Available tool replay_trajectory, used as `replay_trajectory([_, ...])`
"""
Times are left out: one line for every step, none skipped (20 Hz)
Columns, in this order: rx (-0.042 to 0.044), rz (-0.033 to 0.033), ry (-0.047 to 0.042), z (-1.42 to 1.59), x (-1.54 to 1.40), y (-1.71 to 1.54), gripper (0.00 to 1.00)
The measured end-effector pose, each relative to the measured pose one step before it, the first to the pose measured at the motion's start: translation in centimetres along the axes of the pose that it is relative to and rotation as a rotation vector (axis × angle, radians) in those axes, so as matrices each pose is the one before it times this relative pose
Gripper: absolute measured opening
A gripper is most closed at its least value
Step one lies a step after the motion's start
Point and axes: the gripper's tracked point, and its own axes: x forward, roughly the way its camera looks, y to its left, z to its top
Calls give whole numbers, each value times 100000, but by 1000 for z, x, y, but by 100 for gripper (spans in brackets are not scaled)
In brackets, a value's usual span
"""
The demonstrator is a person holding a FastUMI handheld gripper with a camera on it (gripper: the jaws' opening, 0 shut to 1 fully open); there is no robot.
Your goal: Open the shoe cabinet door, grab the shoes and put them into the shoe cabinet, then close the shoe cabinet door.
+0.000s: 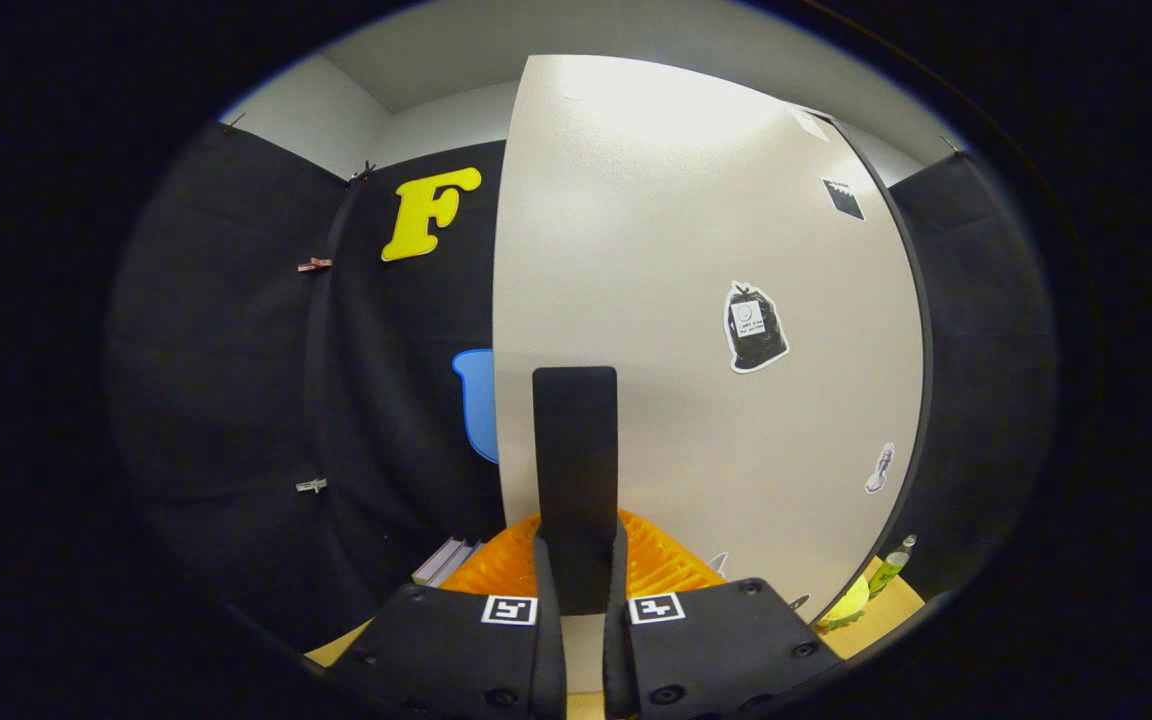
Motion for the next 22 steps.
replay_trajectory([415,829,57,147,-926,-48,18])
replay_trajectory([580,653,153,170,-456,-147,18])
replay_trajectory([-188,521,-131,87,-451,-183,18])
replay_trajectory([-612,532,28,2,-560,-194,18])
replay_trajectory([-186,571,-49,-97,-773,-245,18])
replay_trajectory([137,406,189,16,-635,-295,18])
replay_trajectory([105,334,-132,157,-717,-262,18])
replay_trajectory([-8,227,201,7,-650,-276,18])
replay_trajectory([-283,268,-163,99,-671,-327,18])
replay_trajectory([-143,59,-66,124,-617,-323,18])
replay_trajectory([-191,359,86,-2,-600,-340,18])
replay_trajectory([142,137,41,59,-737,-378,18])
replay_trajectory([-11,-144,113,303,-687,-304,18])
replay_trajectory([149,-98,-321,210,-600,-335,18])
replay_trajectory([348,-64,-16,-135,-260,-218,18])
replay_trajectory([319,-390,-238,47,-348,-281,18])
replay_trajectory([-389,-564,-46,98,-448,-444,18])
replay_trajectory([119,-700,66,68,-528,-446,18])
replay_trajectory([340,-940,15,-16,-779,-608,18])
replay_trajectory([155,-1175,-101,47,-640,-631,18])
replay_trajectory([248,-1317,-325,74,-495,-615,18])
replay_trajectory([-260,-1364,-10,-17,-458,-602,18])
